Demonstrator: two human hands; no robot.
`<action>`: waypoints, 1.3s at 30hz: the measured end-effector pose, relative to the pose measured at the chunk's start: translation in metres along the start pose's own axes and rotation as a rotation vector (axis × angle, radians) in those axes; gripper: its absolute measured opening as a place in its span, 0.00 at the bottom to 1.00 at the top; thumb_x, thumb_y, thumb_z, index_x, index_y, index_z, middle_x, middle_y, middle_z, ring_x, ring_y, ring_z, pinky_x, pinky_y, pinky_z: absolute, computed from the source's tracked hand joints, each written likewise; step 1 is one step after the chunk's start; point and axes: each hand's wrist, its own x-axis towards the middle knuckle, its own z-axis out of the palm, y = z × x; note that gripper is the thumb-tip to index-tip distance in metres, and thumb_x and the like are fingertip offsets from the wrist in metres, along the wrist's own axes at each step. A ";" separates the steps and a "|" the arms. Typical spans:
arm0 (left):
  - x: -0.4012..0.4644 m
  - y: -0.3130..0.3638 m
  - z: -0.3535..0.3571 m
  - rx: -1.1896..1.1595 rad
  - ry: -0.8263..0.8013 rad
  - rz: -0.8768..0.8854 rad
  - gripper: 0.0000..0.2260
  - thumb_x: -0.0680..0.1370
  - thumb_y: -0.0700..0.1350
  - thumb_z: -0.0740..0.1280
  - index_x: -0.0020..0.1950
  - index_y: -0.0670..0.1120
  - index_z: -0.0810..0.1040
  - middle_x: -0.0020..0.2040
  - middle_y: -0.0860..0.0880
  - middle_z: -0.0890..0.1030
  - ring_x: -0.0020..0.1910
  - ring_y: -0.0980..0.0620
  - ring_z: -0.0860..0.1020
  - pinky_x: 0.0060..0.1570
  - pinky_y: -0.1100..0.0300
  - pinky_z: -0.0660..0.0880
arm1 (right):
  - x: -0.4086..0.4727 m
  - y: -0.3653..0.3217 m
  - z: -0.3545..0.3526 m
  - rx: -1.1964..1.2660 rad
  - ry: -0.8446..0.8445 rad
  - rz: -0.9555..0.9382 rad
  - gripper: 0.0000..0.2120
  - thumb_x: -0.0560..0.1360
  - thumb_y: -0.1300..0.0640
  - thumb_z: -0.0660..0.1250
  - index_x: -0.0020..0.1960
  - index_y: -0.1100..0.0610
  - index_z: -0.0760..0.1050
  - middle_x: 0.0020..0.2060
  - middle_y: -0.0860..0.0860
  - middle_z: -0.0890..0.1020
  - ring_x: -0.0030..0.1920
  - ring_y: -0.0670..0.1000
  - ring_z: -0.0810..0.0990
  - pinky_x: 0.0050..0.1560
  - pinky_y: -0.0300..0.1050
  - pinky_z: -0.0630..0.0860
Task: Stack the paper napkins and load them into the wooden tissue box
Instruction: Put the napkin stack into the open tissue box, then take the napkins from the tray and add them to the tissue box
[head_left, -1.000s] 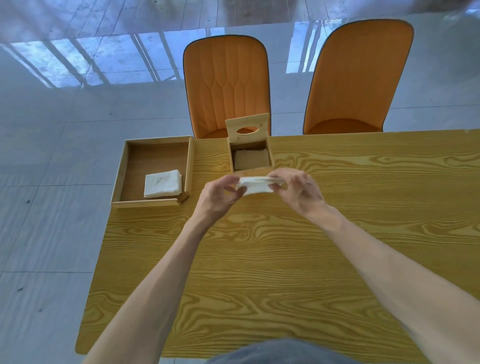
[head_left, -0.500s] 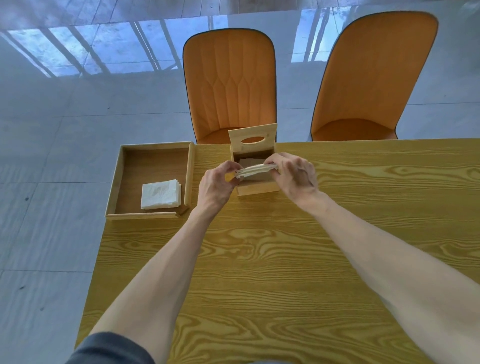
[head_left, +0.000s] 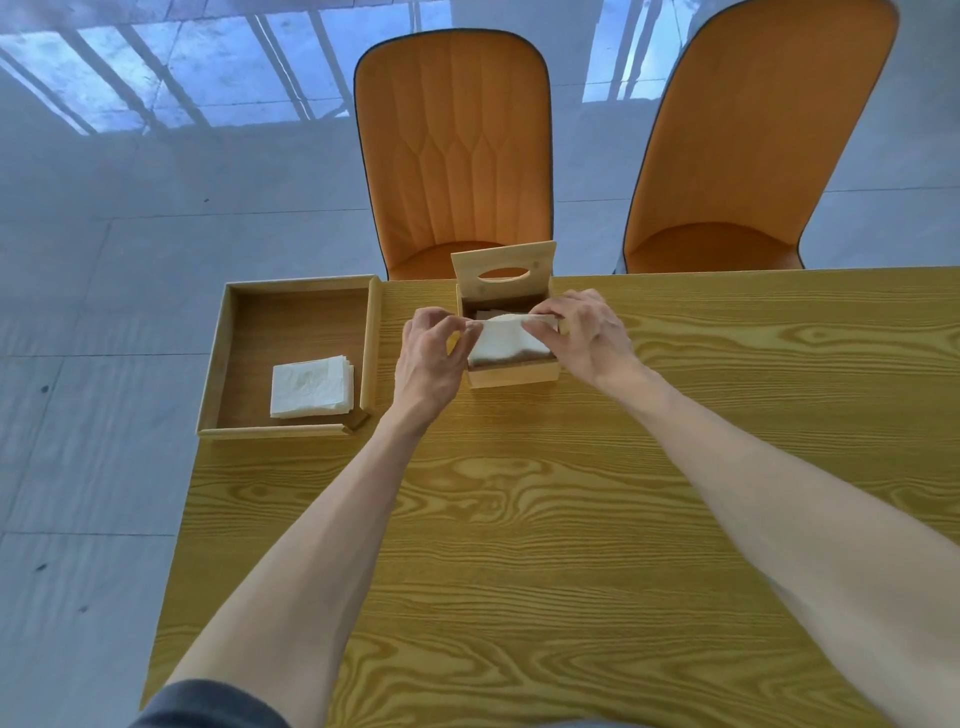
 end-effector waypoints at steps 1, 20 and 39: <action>0.003 0.002 0.002 -0.007 -0.008 -0.042 0.17 0.81 0.56 0.62 0.59 0.46 0.81 0.65 0.46 0.73 0.66 0.49 0.68 0.54 0.57 0.67 | 0.003 -0.001 0.001 -0.013 0.011 0.031 0.16 0.79 0.43 0.62 0.56 0.51 0.81 0.55 0.52 0.80 0.60 0.54 0.72 0.53 0.46 0.68; 0.027 0.010 0.023 -0.047 0.215 -0.252 0.15 0.77 0.50 0.71 0.59 0.46 0.71 0.54 0.49 0.82 0.51 0.49 0.81 0.46 0.55 0.75 | 0.023 -0.006 0.035 -0.109 0.296 0.227 0.14 0.70 0.58 0.75 0.53 0.55 0.74 0.54 0.54 0.78 0.52 0.53 0.79 0.48 0.44 0.74; -0.045 -0.084 -0.089 0.023 0.347 -0.399 0.13 0.80 0.51 0.65 0.62 0.48 0.76 0.55 0.48 0.83 0.52 0.49 0.82 0.49 0.53 0.79 | -0.022 -0.121 0.061 0.219 0.337 -0.187 0.08 0.78 0.59 0.67 0.56 0.57 0.78 0.49 0.51 0.82 0.44 0.46 0.79 0.48 0.44 0.80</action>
